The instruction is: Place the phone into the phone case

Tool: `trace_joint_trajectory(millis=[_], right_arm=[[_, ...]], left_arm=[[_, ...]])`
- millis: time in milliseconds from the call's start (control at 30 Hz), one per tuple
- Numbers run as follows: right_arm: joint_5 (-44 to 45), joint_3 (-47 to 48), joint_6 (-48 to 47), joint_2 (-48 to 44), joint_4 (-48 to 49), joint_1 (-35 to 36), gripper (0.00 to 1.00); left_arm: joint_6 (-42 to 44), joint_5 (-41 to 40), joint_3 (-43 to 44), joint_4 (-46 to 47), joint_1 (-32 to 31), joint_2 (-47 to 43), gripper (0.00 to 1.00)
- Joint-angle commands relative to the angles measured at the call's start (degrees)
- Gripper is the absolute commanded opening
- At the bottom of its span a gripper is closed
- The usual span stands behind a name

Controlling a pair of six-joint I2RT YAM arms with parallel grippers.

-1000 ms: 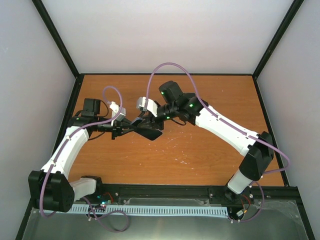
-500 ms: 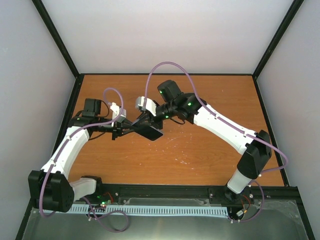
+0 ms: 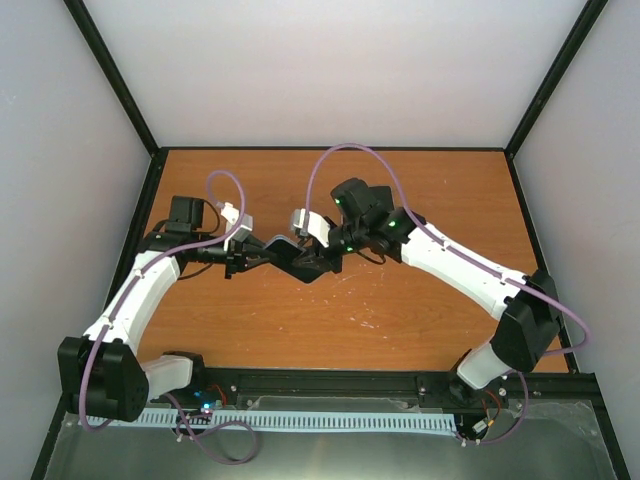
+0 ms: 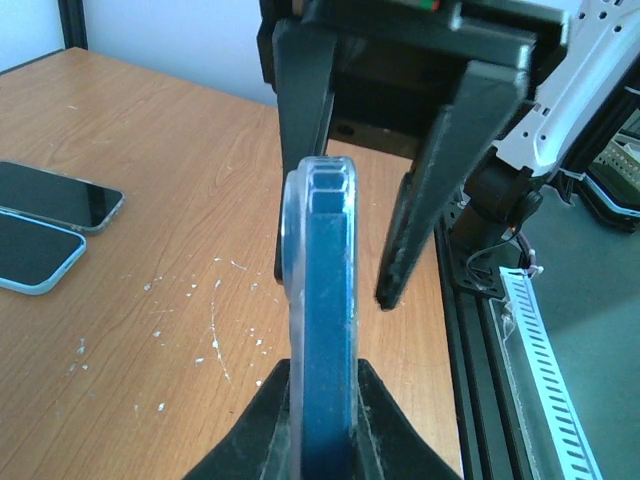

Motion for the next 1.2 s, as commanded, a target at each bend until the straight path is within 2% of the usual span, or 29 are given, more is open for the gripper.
trace_joint_trajectory(millis=[0, 100, 200, 267, 333, 467, 500, 600, 733, 900, 1167], right_arm=[[0.3, -3.2, 0.6, -1.3, -0.1, -0.6, 0.29], [-0.8, -4.2, 0.8, -1.0, 0.0, -1.0, 0.22], [-2.2, -4.7, 1.9, -0.7, 0.6, -1.6, 0.09], [-4.1, -4.2, 3.5, -0.7, 1.2, -2.4, 0.04], [-6.0, -3.2, 5.4, -0.4, 1.7, -3.4, 0.03], [-10.3, 0.0, 9.7, 0.8, 3.0, -6.3, 0.03], [-11.4, 0.9, 10.7, 1.1, 3.4, -7.0, 0.03], [-14.8, 2.9, 15.7, 2.2, 6.0, -8.9, 0.03], [-20.9, 2.8, 26.0, 3.2, 13.5, -11.4, 0.03], [-23.2, 3.0, 32.9, 3.9, 19.5, -12.2, 0.03], [-24.1, 2.9, 40.3, 4.0, 25.2, -12.8, 0.03]], left_arm=[[-0.9, 5.4, 3.0, 3.3, 0.4, -1.0, 0.01], [-1.0, 5.1, 3.0, 3.6, 0.4, -1.1, 0.01], [-2.5, 4.9, 2.7, 5.0, 0.4, -1.1, 0.01], [-4.8, 4.5, 2.5, 6.9, 0.4, -1.0, 0.06], [-8.2, 3.7, 2.4, 9.5, 0.6, -1.0, 0.17], [-15.3, 0.3, 2.0, 15.3, 1.6, -0.3, 0.59], [-16.1, 0.5, 1.9, 15.9, 2.2, 0.1, 0.64], [-20.2, 2.8, 2.2, 18.6, 3.8, 1.9, 0.71], [-31.5, 2.6, 1.1, 28.2, 3.9, 3.9, 0.72], [-45.5, 4.9, -1.0, 43.6, 3.1, 6.1, 0.73], [-59.2, 9.3, -1.4, 57.4, -0.2, 8.8, 0.61]])
